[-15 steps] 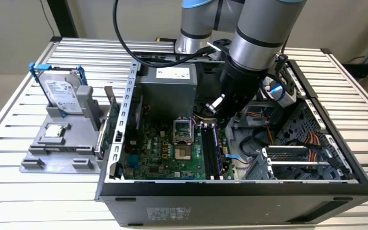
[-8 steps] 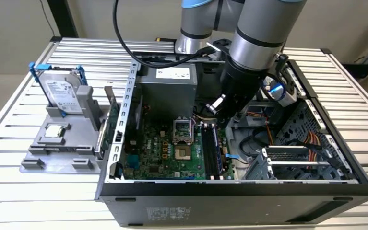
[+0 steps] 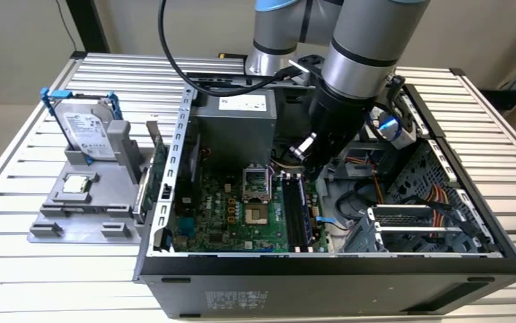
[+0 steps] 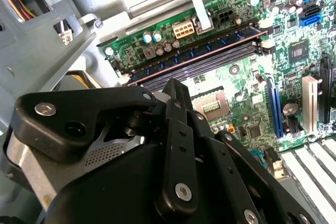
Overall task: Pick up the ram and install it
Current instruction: 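Press down the ram until it locks into place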
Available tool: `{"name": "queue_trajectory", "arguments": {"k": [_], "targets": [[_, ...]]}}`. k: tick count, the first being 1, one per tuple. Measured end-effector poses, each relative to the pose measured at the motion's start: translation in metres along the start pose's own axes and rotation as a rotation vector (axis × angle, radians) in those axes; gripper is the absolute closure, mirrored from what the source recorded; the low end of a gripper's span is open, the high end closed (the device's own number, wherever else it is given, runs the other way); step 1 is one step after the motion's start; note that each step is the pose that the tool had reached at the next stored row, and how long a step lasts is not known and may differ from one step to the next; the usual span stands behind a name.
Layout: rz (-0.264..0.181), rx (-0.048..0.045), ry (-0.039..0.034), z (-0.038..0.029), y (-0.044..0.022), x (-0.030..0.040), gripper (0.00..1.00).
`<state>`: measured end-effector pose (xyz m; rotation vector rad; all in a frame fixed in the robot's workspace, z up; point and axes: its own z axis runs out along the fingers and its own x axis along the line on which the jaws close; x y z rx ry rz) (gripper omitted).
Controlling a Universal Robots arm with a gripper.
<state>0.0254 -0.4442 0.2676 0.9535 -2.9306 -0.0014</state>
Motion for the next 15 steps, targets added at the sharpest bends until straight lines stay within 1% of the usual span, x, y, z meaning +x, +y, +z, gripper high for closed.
{"name": "queue_trajectory", "arguments": {"k": [9, 15], "targets": [[-0.022, 0.0013, 0.0005, 0.0, 0.0, 0.0, 1.0], [-0.058, 0.0033, 0.0011, 0.0, 0.0, -0.0001, 1.0]]}}
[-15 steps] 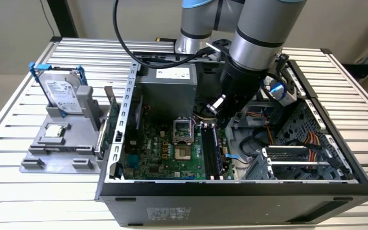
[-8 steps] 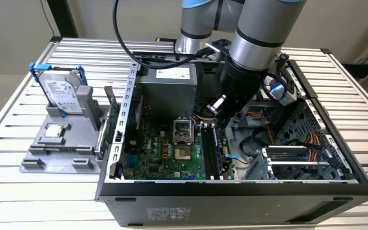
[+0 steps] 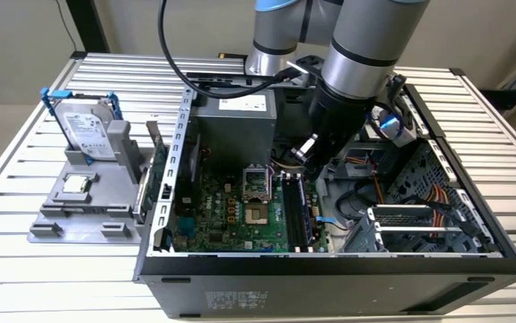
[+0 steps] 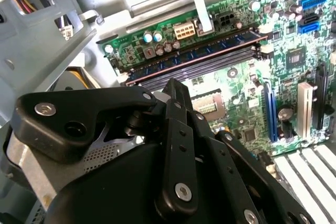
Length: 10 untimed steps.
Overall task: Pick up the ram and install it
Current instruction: 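Press down the ram until it locks into place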
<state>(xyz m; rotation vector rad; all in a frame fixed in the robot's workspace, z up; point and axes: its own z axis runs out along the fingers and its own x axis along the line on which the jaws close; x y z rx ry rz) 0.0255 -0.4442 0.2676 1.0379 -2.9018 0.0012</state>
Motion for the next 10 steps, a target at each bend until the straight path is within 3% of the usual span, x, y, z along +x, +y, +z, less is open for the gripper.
{"name": "queue_trajectory", "arguments": {"k": [10], "targets": [[-0.069, 0.0039, 0.0014, 0.0, 0.0, 0.0, 1.0]]}}
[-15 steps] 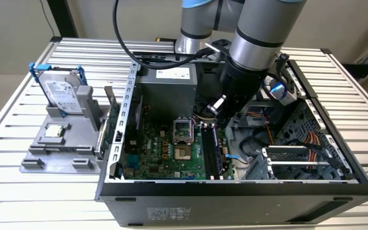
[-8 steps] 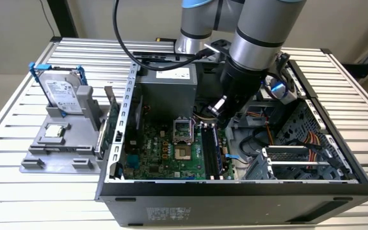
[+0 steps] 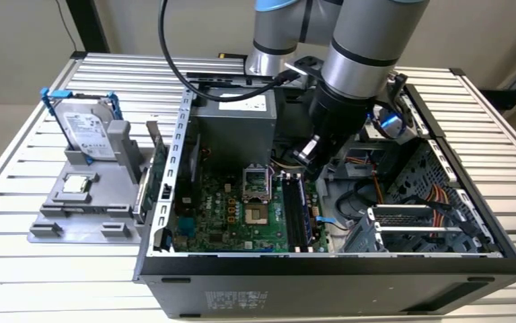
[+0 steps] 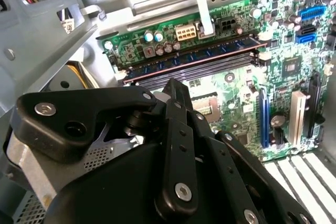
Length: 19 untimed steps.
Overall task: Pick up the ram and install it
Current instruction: 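Press down the ram until it locks into place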
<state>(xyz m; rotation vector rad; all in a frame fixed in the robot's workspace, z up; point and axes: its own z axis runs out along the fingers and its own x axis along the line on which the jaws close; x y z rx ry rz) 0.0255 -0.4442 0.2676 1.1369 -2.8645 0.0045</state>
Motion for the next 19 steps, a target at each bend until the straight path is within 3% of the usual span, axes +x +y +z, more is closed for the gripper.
{"name": "queue_trajectory", "arguments": {"k": [19], "targets": [[-0.119, 0.0067, 0.0023, 0.0, -0.0001, -0.0001, 1.0]]}}
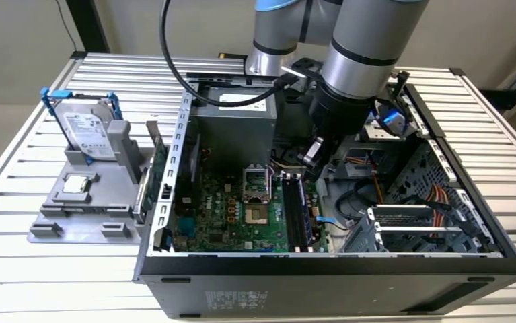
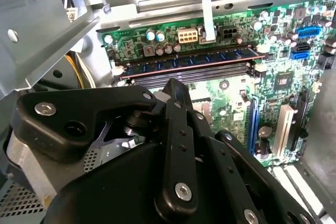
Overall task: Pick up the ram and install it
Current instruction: 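Press down the ram until it locks into place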
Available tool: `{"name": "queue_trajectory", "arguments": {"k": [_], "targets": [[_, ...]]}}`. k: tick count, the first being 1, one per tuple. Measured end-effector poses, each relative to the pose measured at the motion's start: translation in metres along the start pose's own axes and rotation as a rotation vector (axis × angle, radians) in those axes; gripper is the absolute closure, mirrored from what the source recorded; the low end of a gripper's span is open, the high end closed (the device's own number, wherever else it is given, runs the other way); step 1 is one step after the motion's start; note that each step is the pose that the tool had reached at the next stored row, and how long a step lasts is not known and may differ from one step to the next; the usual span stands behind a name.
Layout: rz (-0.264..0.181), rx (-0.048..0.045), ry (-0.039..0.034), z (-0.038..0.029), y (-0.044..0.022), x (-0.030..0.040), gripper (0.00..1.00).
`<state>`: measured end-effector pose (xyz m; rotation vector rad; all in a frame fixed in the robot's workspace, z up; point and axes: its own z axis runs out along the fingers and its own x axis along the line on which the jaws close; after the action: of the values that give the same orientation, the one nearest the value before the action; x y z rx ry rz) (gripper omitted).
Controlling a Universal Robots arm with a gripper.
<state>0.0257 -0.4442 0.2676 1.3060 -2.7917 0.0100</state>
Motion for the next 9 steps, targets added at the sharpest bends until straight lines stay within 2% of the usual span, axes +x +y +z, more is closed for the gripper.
{"name": "queue_trajectory", "arguments": {"k": [9], "targets": [[-0.047, 0.0026, 0.0008, 0.0, -0.0001, -0.0001, 1.0]]}}
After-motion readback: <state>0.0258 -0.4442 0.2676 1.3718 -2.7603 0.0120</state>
